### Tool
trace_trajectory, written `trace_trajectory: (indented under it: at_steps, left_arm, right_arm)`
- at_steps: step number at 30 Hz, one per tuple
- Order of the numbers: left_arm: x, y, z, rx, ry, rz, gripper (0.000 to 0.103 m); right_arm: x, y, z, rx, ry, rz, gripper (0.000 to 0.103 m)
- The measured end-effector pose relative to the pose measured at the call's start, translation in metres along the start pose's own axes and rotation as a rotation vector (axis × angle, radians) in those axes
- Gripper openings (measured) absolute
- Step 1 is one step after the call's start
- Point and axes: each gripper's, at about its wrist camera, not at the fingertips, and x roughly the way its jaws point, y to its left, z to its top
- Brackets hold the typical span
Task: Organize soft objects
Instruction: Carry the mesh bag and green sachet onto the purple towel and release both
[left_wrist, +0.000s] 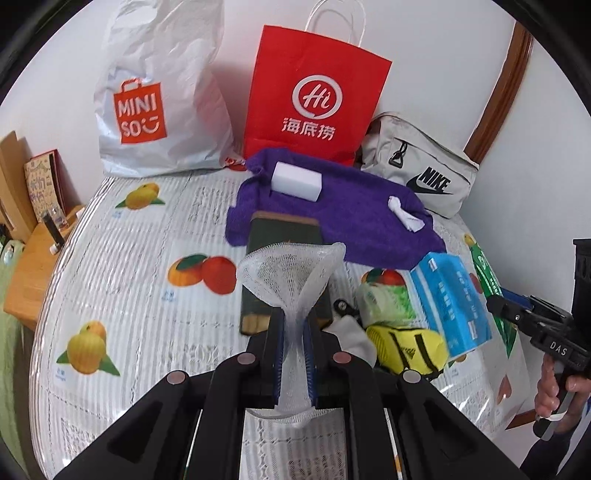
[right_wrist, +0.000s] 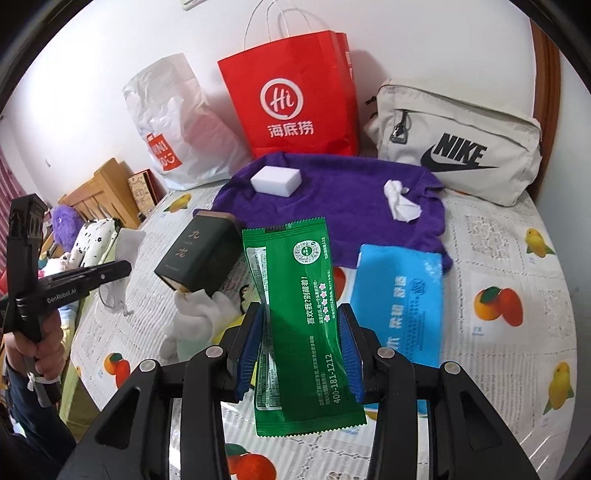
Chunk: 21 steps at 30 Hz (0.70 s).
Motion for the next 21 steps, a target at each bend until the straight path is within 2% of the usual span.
trace_trajectory:
  at_steps: [14,21]
  left_arm:
    - [0.019,-0.014,0.044,-0.006,0.003,0.007,0.01]
    - [0.032,-0.021,0.069,0.003,0.002,0.011,0.01]
  right_arm:
    - [0.002,-0.033,0.024,0.046,-0.031,-0.018,0.041]
    - [0.011,-0.044,0.042,0.052,-0.048,-0.054,0.041]
